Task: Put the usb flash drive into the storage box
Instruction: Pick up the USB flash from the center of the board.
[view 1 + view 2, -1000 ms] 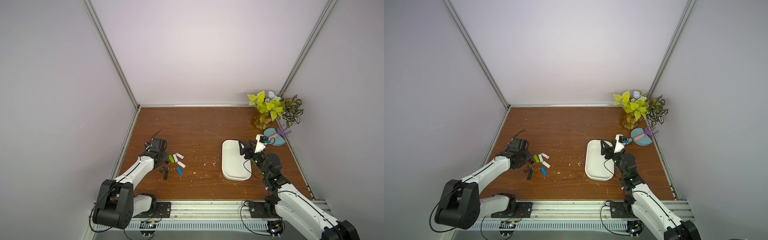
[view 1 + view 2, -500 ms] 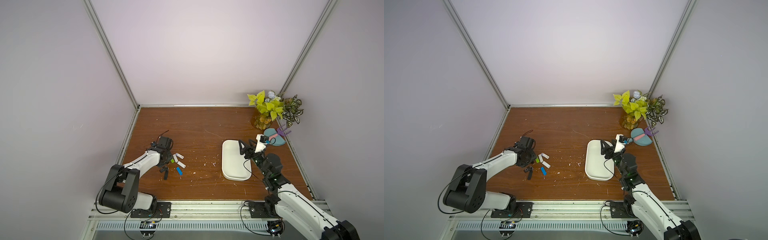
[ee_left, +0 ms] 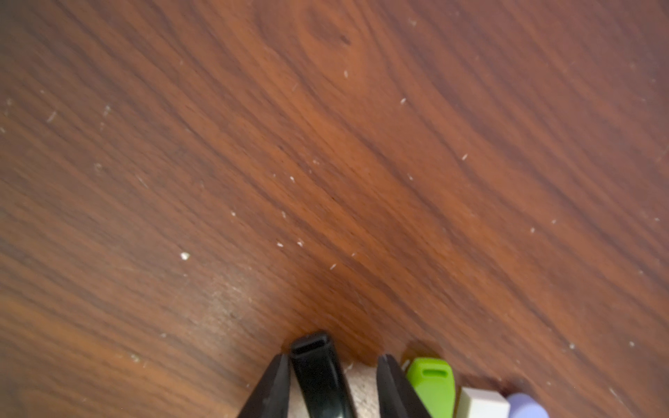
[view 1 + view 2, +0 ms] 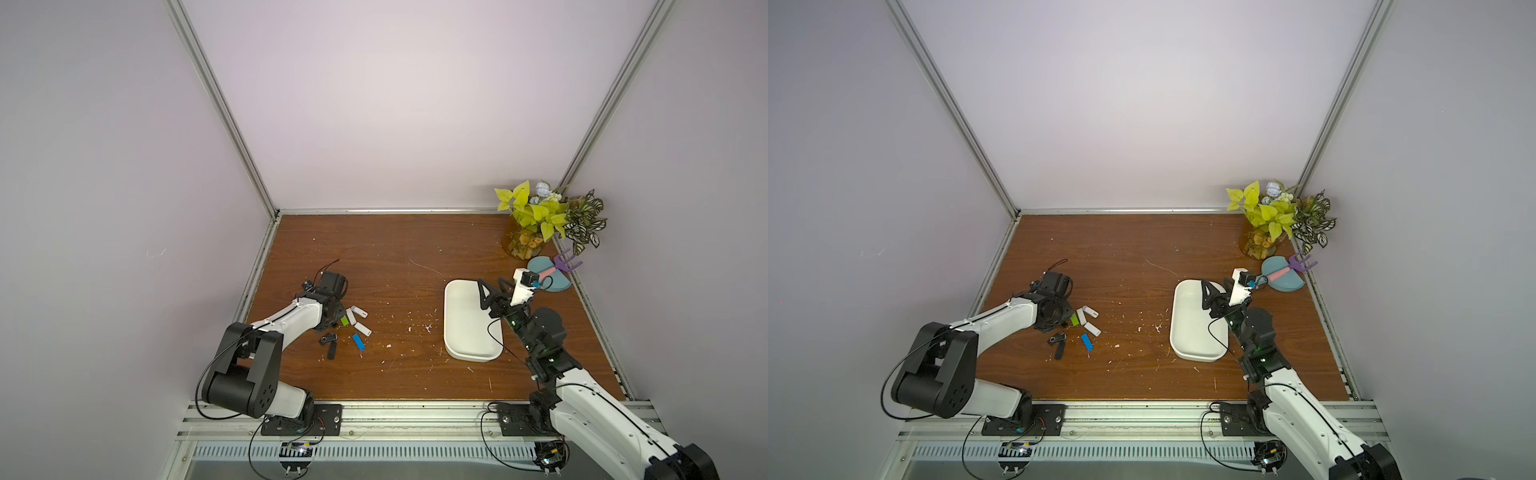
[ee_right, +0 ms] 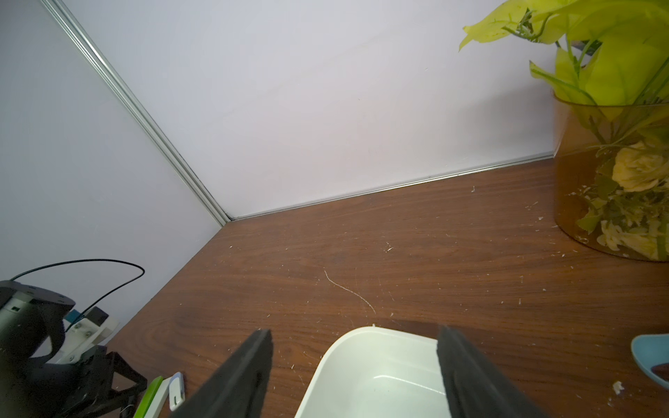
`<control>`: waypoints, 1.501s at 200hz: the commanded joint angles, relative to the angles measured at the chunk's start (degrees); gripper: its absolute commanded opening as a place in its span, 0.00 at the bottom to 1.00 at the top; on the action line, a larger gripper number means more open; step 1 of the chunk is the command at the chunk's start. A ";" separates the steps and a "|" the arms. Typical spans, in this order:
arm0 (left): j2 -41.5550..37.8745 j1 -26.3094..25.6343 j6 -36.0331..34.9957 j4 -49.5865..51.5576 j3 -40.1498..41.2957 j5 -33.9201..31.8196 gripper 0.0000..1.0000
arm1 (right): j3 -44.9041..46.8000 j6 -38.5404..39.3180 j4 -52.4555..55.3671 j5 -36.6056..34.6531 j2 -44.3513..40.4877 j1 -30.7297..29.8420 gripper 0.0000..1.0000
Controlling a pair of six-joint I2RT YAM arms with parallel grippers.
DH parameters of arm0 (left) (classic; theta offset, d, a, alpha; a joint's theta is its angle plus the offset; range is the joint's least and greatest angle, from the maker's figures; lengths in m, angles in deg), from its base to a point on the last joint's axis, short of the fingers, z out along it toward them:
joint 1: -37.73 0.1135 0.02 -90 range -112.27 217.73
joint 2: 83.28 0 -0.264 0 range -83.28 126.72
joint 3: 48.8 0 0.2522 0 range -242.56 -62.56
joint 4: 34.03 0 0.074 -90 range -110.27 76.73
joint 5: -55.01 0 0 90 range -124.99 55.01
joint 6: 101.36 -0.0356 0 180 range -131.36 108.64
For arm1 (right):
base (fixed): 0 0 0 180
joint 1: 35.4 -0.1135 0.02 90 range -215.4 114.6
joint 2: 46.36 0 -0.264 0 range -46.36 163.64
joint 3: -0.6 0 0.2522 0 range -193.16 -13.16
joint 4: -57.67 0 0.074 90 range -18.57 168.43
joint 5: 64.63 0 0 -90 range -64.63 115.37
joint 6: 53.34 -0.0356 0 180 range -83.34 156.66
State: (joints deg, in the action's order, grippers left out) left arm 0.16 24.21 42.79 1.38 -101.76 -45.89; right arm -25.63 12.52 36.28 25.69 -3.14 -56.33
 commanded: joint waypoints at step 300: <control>26.14 -42.71 -11.70 -3.99 -49.15 11.20 0.00 | -0.31 -6.01 12.36 -23.50 -6.67 4.38 0.86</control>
State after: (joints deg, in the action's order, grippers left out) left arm 20.73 -17.19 32.98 0.09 -145.84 -38.48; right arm -25.46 10.16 44.56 9.16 -8.04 -53.75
